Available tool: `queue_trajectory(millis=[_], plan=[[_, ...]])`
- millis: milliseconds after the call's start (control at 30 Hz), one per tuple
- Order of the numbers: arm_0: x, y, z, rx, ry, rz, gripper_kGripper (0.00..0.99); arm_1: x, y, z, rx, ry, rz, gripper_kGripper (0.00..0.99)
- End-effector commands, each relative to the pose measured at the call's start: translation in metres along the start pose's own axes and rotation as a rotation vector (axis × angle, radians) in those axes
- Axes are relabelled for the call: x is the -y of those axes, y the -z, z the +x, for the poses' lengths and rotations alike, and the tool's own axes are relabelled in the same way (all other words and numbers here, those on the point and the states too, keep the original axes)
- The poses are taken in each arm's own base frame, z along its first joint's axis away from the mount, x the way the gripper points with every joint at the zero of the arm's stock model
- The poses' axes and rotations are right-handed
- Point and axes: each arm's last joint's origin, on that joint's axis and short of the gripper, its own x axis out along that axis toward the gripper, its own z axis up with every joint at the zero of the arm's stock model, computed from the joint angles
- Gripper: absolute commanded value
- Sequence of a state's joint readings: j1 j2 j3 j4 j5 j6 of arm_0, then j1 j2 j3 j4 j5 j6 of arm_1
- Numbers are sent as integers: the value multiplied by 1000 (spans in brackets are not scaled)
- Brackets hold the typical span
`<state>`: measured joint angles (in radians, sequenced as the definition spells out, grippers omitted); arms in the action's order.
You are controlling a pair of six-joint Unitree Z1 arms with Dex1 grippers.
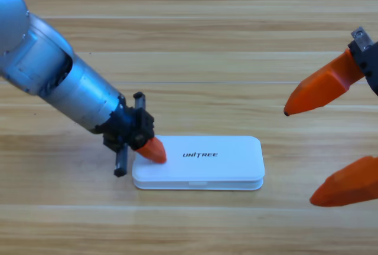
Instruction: Clean up eraser and pencils
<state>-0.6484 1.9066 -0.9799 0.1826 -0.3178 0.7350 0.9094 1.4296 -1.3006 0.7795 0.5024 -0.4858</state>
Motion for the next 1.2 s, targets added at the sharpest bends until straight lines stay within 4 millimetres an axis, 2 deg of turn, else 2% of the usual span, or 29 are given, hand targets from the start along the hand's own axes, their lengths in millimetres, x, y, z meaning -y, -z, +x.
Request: queue_trajectory(millis=[33,233,300,400,467,533,567,633,767,867,1067,1200], plan=[[14,10,35,-83,69,6,0,7,1,19,-34,-32,14,988],[16,8,37,-86,65,6,0,7,1,20,-36,-33,16,988],[15,3,26,-75,59,3,0,7,1,20,-36,-33,16,988],[16,-13,-7,-51,42,-2,0,7,1,20,-36,-33,16,988],[16,-25,-34,-29,26,8,472,7,2,20,-37,-34,17,988],[19,-36,-64,1,-1,23,796,7,2,20,-37,-34,17,988],[20,-41,-79,16,-14,29,876,7,2,20,-37,-34,17,988],[25,-48,-107,48,-37,32,953,7,2,20,-37,-34,17,988],[34,-62,-157,111,-71,42,988,7,2,20,-37,-34,17,988],[46,-69,-182,175,-66,71,989,7,2,20,-37,-34,17,988],[87,-78,-204,259,7,171,988,7,2,21,-38,-35,17,988],[102,-78,-211,286,29,206,989,7,2,21,-41,-36,19,988]])
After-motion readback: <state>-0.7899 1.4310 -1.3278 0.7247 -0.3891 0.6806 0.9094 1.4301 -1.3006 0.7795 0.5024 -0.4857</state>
